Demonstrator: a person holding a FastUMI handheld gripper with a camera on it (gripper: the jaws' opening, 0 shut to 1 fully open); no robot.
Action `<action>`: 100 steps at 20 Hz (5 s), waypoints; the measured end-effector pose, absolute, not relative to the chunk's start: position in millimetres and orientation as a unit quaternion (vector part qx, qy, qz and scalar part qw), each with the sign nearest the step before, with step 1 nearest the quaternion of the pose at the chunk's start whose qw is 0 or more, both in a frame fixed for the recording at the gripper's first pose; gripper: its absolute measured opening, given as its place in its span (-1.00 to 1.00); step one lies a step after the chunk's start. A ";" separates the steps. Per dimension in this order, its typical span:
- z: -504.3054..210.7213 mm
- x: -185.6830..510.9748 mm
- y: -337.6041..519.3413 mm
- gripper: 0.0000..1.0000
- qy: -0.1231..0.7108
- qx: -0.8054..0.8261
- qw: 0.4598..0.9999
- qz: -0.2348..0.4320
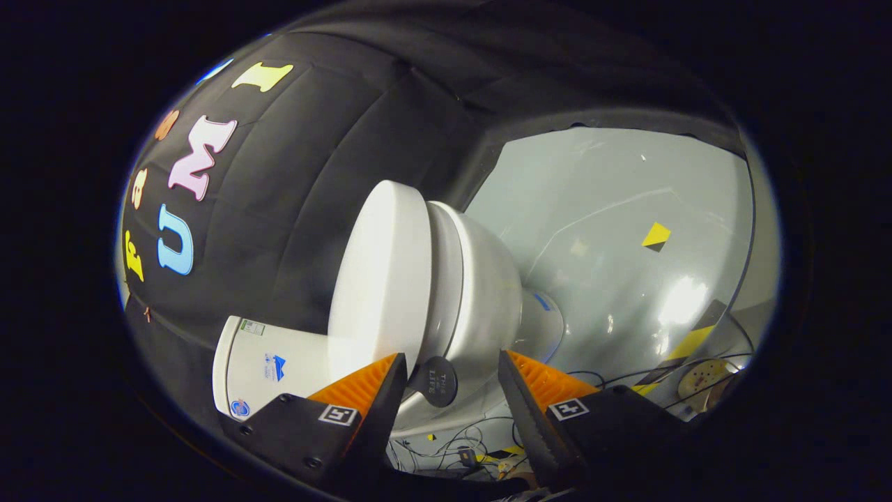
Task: Open the toilet lid.
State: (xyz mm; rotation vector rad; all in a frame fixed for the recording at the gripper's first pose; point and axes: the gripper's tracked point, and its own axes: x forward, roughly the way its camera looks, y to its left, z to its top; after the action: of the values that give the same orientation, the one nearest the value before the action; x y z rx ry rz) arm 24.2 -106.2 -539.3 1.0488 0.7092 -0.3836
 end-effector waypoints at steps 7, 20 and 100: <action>-545.8 32.6 -94.0 0.03 0.327 0.535 0.763 -0.158; -528.8 38.2 -82.9 -0.92 0.334 0.515 0.777 -0.142; -219.0 115.5 272.5 0.95 0.180 0.000 0.974 0.138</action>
State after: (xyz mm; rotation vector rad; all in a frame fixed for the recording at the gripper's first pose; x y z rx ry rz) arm 115.5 272.5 -219.0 0.0008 0.3629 0.2790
